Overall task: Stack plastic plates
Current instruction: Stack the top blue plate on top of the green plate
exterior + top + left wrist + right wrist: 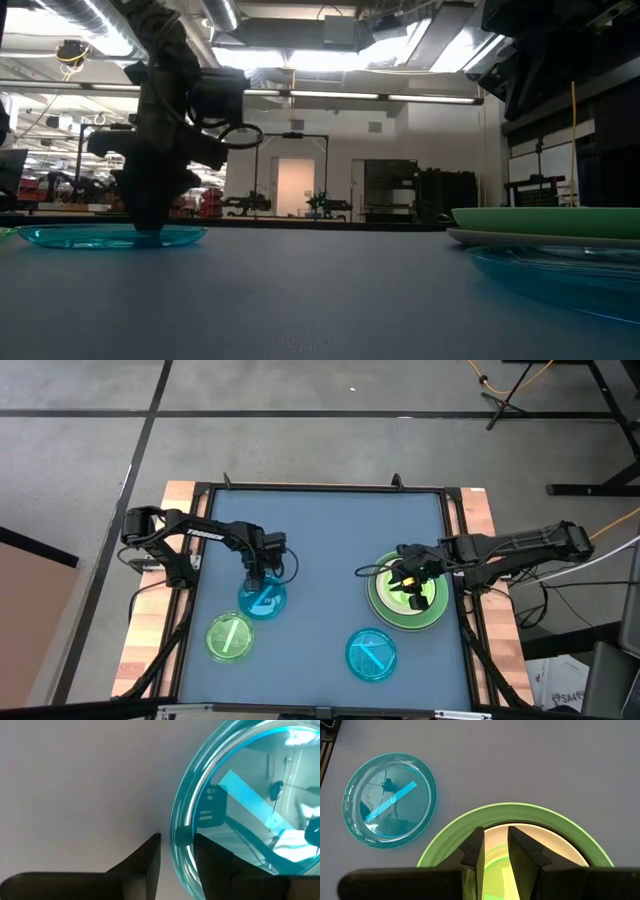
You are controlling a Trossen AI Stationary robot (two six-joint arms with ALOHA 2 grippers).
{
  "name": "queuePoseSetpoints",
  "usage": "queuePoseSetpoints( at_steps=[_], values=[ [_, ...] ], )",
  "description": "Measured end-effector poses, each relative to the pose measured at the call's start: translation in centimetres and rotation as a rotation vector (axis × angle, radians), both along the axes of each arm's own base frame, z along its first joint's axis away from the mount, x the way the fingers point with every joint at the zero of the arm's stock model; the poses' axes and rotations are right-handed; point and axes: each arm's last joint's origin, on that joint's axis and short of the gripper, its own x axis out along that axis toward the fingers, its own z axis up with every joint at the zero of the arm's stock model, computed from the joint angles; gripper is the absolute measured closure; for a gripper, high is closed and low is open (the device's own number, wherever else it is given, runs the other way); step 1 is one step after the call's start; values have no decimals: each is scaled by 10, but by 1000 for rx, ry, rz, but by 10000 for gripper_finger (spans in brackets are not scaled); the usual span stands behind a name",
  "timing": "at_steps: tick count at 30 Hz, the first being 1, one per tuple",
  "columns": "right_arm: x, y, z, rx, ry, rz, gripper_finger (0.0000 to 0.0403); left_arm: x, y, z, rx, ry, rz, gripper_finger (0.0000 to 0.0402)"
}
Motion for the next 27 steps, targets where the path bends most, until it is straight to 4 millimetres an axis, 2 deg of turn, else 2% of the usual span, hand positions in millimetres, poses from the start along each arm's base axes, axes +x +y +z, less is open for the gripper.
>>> queuePoseSetpoints(
  at_steps=[10, 15, 22, 27],
  values=[
    [0, 0, 0, 2, 1, 1, 329, 2, -1, 0, 11, -6, 45, 298],
    [0, 0, 0, 2, 1, 2, 329, 2, -3, -1, 21, -4, 40, 333],
    [0, 0, 0, 1, 0, 3, 329, 6, -4, 2, -10, -18, 127, 388],
    [2, 0, 2, 4, -26, 3, 329, 13, -3, 7, -12, -45, 177, 398]
  ],
)
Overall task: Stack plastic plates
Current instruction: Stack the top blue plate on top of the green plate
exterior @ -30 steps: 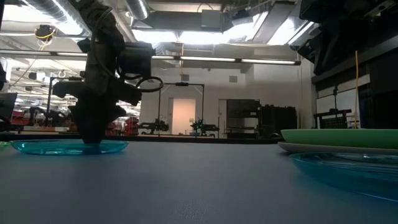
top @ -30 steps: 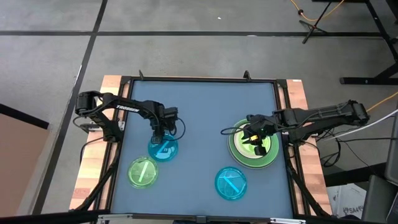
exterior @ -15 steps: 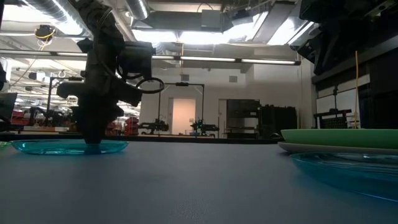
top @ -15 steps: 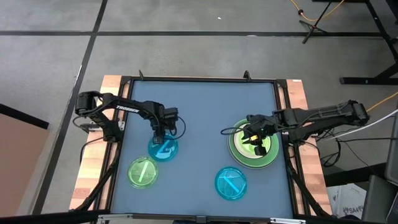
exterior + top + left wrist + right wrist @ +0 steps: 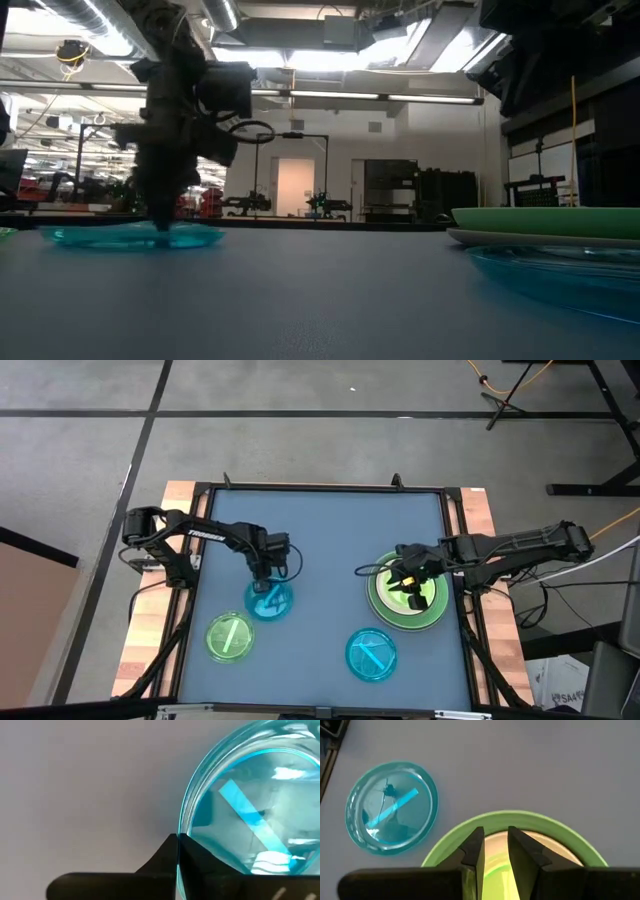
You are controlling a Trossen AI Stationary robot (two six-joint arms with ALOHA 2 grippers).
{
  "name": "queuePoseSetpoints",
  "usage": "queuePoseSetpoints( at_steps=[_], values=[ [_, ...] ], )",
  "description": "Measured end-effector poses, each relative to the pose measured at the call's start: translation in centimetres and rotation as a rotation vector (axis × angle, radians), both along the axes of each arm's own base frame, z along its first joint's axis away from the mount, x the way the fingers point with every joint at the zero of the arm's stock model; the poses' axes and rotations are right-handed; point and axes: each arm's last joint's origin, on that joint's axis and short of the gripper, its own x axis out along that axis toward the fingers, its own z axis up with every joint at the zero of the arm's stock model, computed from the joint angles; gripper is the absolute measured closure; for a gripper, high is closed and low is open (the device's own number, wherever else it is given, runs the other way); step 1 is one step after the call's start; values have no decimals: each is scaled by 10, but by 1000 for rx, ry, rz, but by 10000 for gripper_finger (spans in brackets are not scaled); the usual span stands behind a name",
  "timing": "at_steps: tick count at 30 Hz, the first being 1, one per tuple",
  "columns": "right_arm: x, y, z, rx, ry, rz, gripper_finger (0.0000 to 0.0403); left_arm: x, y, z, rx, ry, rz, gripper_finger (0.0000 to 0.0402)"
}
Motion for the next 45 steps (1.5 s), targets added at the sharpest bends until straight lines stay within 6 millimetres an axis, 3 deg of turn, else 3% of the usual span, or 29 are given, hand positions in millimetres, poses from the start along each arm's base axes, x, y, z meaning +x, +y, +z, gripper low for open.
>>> queuePoseSetpoints(
  at_steps=[8, 19, 32, 40, 45],
  values=[
    [8, -1, 6, -25, -105, -35, 329, 15, 3, 12, 9, -93, 117, 400],
    [17, -5, 16, -86, -249, -209, 328, 38, 8, 21, -13, -315, 327, 401],
    [23, -14, 27, -199, -416, -559, 247, 55, 4, 31, 77, -508, 577, 401],
    [28, -16, 36, -209, -529, -654, 242, 67, 0, 42, 185, -694, 661, 401],
    [33, -28, 37, -209, -557, -711, 242, 75, -1, 54, 222, -845, 700, 401]
  ],
)
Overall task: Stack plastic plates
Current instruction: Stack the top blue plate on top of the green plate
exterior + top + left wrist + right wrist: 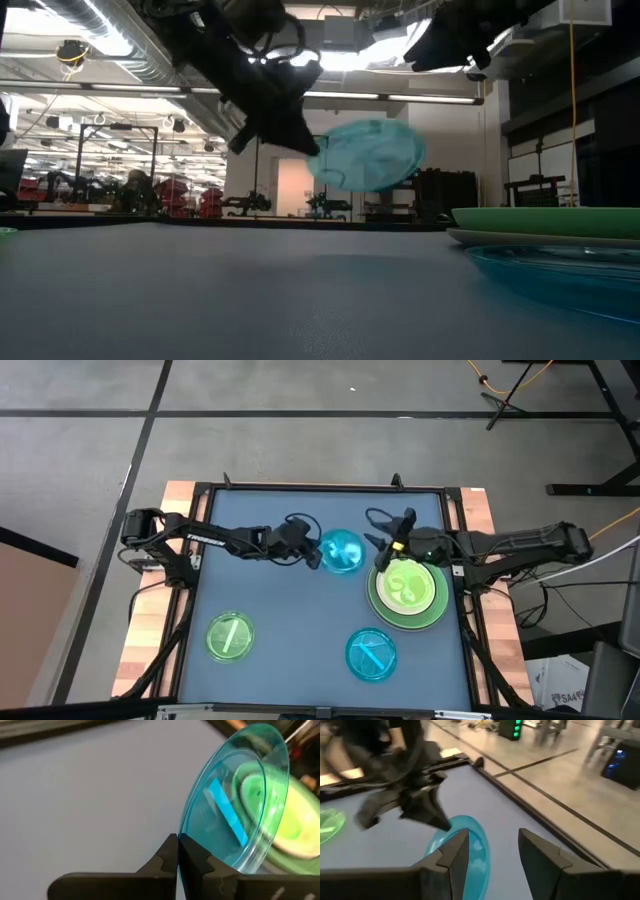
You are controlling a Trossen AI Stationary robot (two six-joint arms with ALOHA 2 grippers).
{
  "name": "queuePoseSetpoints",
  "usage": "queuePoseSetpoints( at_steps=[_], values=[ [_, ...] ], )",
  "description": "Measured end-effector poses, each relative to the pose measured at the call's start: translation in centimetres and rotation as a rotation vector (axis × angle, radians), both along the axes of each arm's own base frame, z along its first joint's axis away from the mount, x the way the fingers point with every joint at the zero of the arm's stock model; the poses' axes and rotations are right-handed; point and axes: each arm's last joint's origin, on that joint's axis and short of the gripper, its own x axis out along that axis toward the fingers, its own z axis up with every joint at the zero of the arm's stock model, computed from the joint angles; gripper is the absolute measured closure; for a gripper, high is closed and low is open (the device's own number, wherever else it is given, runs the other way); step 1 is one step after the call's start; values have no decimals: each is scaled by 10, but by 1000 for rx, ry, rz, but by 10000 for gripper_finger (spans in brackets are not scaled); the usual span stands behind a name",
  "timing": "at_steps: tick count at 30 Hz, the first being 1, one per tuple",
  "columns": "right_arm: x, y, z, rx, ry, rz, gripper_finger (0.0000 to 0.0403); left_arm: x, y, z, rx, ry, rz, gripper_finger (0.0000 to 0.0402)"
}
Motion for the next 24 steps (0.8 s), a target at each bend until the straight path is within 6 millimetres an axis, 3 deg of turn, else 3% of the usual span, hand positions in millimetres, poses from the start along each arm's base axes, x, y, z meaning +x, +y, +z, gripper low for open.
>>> queuePoseSetpoints(
  at_steps=[15, 24],
  values=[
    [14, -33, -17, 68, 63, -13, 242, 6, -1, 11, 61, -120, 50, 401],
    [24, -34, -28, 68, 105, -10, 242, 7, -5, 13, 61, -143, 38, 401]
  ],
)
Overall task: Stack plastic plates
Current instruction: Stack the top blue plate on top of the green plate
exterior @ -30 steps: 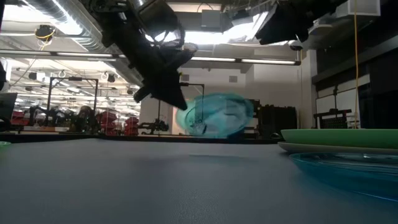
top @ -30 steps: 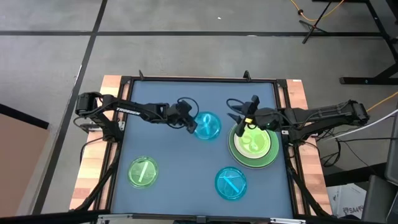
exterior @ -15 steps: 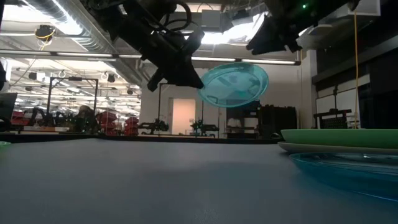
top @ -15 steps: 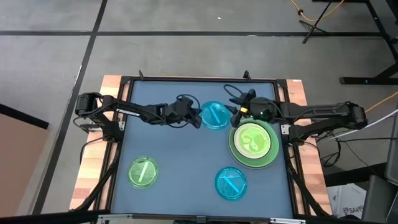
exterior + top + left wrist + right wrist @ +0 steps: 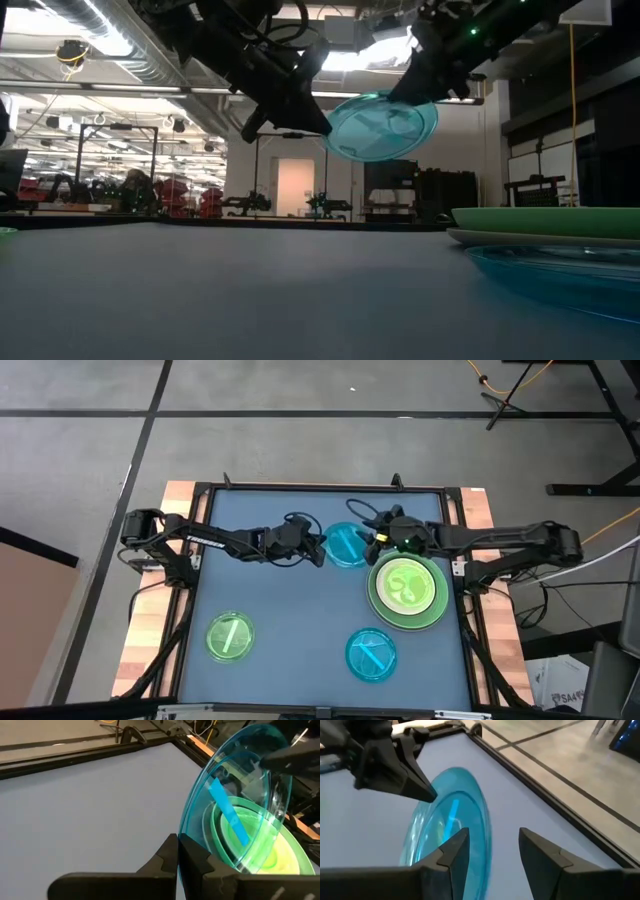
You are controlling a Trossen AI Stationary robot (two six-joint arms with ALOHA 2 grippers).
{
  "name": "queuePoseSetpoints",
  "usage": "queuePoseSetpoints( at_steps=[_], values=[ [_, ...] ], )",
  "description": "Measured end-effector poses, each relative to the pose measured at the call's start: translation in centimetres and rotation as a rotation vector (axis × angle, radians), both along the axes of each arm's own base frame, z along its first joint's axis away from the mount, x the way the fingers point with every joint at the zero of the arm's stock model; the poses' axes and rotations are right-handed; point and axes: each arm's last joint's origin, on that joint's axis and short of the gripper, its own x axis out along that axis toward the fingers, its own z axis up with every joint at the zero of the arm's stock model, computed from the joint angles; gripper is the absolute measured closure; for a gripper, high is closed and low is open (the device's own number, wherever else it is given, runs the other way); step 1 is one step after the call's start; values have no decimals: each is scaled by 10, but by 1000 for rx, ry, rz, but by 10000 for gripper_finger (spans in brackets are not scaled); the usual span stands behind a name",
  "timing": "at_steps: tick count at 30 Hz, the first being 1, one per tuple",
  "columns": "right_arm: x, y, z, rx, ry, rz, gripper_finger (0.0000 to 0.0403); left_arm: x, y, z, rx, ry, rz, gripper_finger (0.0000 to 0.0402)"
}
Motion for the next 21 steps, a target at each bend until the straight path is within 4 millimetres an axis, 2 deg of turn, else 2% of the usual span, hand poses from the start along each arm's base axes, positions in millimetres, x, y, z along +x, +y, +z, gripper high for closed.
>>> queuePoseSetpoints(
  at_steps=[5, 21],
  values=[
    [4, 0, -4, 5, 9, 8, 247, 0, 0, 0, 0, 0, 0, 401],
    [5, 0, -5, 5, 8, 9, 336, 0, 0, 0, -1, 4, 0, 401]
  ],
)
